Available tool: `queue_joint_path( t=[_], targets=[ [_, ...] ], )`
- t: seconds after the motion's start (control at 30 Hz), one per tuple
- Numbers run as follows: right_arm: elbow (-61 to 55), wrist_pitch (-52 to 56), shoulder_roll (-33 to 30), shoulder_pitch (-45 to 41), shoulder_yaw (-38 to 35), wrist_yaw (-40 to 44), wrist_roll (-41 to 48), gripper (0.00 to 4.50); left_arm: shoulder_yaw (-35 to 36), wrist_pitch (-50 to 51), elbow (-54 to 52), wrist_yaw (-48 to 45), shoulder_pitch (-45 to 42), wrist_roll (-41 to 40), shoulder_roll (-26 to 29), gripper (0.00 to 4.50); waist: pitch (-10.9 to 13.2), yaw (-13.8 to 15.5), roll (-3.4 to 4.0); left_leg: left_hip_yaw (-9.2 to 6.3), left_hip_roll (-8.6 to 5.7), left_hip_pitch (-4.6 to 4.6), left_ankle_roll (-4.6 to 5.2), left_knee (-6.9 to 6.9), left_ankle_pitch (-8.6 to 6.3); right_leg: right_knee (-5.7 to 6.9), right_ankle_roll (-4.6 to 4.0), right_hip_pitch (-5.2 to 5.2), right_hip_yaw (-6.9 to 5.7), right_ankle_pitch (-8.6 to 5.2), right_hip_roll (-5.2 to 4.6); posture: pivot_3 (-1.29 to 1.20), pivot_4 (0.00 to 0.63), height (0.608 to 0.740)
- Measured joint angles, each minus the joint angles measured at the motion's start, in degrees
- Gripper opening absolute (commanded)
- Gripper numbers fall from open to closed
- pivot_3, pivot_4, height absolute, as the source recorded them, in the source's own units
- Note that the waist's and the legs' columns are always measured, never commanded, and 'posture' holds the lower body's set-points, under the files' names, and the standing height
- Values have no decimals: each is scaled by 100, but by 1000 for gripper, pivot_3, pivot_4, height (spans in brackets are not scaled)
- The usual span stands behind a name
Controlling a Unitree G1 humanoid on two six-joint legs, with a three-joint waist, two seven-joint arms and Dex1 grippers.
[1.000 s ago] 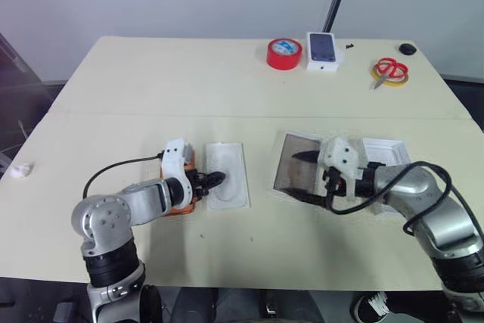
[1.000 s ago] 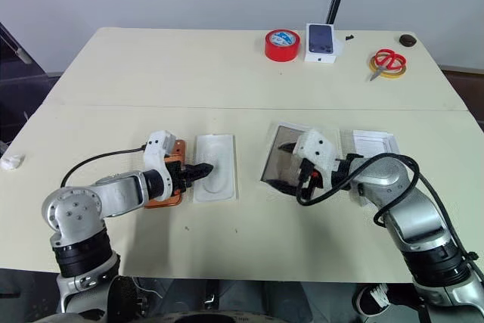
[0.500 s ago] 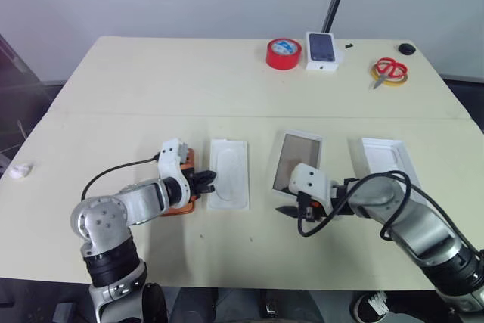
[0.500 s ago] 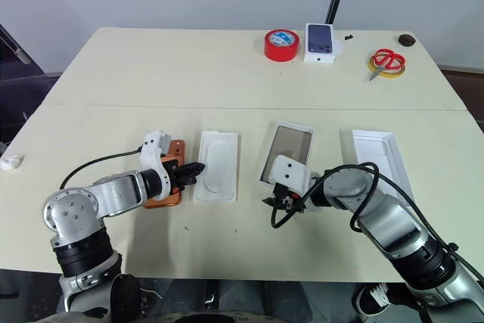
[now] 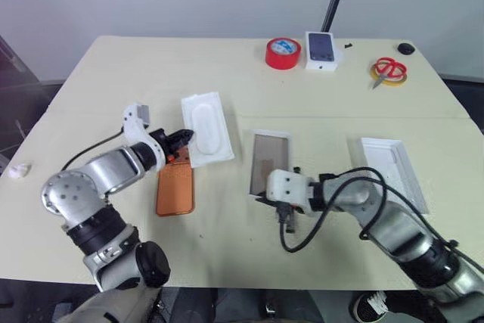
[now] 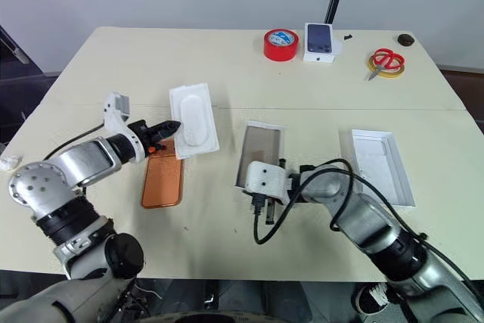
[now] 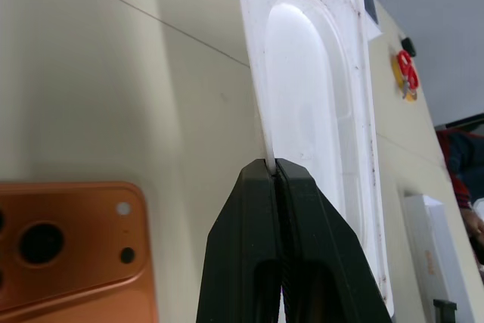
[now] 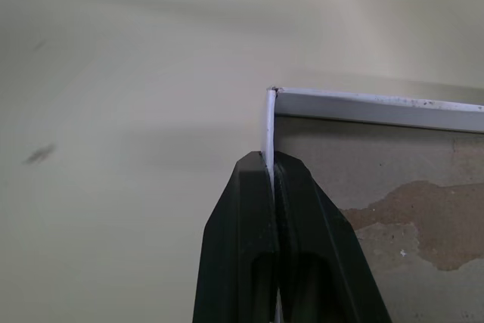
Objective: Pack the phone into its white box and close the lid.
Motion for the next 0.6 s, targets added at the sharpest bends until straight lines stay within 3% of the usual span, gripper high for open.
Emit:
queue_joint_path(
  t=[0.03, 0.13, 0.33, 0.47, 0.6],
  targets=[
    [113, -25, 121, -111, 37, -13, -54, 43, -49, 0, 0, 40, 0, -26, -1, 0, 1, 8, -1, -1, 2, -1, -5, 0, 3, 0, 0, 0, -2, 0, -2, 0, 150, 732],
    [264, -71, 370, -308, 56, -2, -103, 865, -178, 0, -4, 189, -1, -181, -105, 0, 1, 31, -2, -4, 2, -5, -16, 0, 9, -1, 0, 0, -7, 0, -12, 0, 150, 732],
    [255, -66, 197, -157, -540, 210, 253, 3757, -387, 0, -70, 560, 26, -506, -471, 0, 2, 24, -5, -3, 0, -6, -3, 0, 1, -2, 1, 1, -6, 0, -17, 0, 150, 732],
    [261, -65, -449, -67, -1394, 399, 477, 3757, -769, 0, -87, 827, 136, -577, -706, 0, 2, 20, -5, -3, 0, -5, -1, 0, 0, -2, 0, 1, -6, 0, -12, 0, 150, 732],
    [332, -182, -631, 69, -1682, 415, 470, 3757, -953, 0, -57, 1009, 174, -533, -919, 0, 2, -14, -5, -1, -3, -2, -1, -1, 0, 0, -1, 1, -2, 1, -1, 0, 150, 732]
  ],
)
